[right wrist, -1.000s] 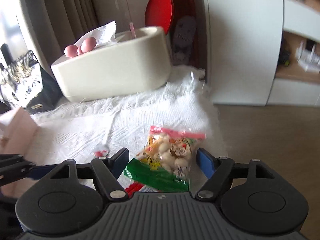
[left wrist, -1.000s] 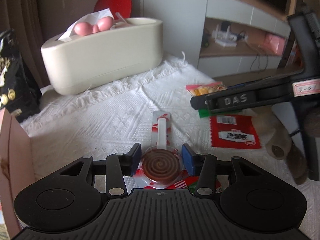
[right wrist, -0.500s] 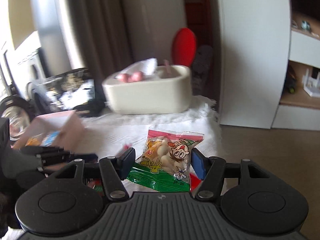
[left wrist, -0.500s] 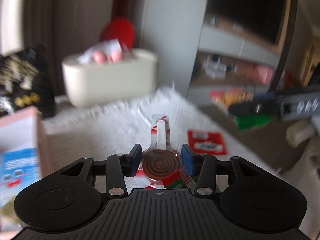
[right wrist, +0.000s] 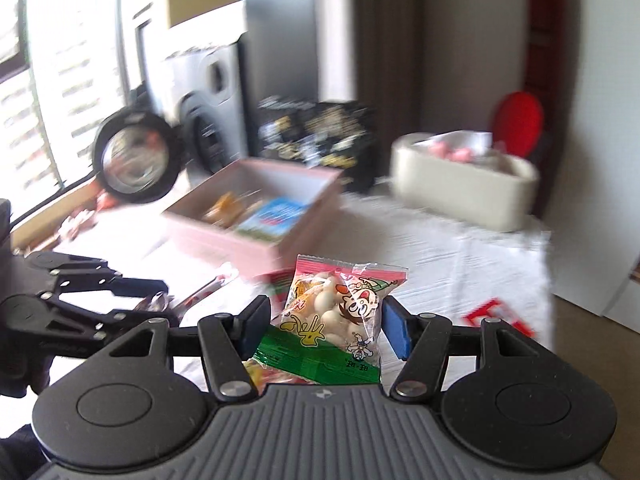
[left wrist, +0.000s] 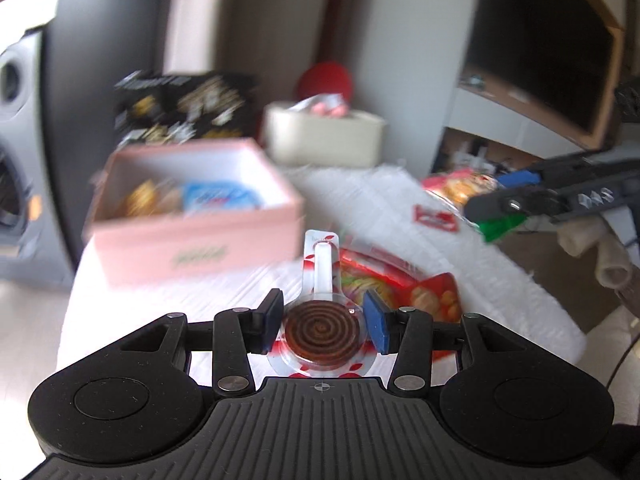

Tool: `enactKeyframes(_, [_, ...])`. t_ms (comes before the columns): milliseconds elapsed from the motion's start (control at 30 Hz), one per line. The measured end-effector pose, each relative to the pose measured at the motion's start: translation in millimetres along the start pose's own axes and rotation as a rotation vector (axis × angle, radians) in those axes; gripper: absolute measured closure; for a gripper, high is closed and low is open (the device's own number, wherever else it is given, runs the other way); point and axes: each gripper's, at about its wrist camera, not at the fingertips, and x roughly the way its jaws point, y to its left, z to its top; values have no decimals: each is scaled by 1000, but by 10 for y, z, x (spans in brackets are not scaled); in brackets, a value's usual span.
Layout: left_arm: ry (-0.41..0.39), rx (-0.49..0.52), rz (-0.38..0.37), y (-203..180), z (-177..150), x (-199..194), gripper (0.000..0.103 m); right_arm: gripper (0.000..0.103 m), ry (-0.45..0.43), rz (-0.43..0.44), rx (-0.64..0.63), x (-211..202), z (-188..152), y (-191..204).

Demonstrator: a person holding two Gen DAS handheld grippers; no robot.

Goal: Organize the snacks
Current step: 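Drop the lollipop and candy bag into the pink box with both tools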

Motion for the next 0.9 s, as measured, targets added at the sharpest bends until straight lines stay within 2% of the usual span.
enactKeyframes(100, [-6, -62, 12, 170, -41, -136, 54, 43, 44, 64, -36, 84, -46, 244])
enactKeyframes(200, [-49, -68, -1, 225, 75, -296, 54, 43, 61, 111, -70, 119, -69, 426])
enactKeyframes(267, [-110, -58, 7, 258, 256, -410, 54, 43, 54, 129, -86, 96, -55, 508])
enactKeyframes(367, [-194, -23, 84, 309, 615, -428, 54, 43, 30, 135, -92, 79, 15, 558])
enactKeyframes(500, [-213, -26, 155, 477, 1066, -58, 53, 42, 0, 133, -88, 149, 126, 593])
enactKeyframes(633, [-104, 2, 218, 602, 1248, 608, 53, 43, -19, 125, -70, 259, 210, 605])
enactKeyframes(800, [93, 8, 235, 777, 1095, 1302, 53, 42, 0, 88, -58, 449, 278, 535])
enactKeyframes(833, [110, 4, 231, 810, 1046, 1369, 52, 43, 5, 83, -54, 494, 298, 513])
enactKeyframes(900, [89, -2, 221, 850, 976, 1375, 52, 43, 13, 71, -43, 571, 346, 471])
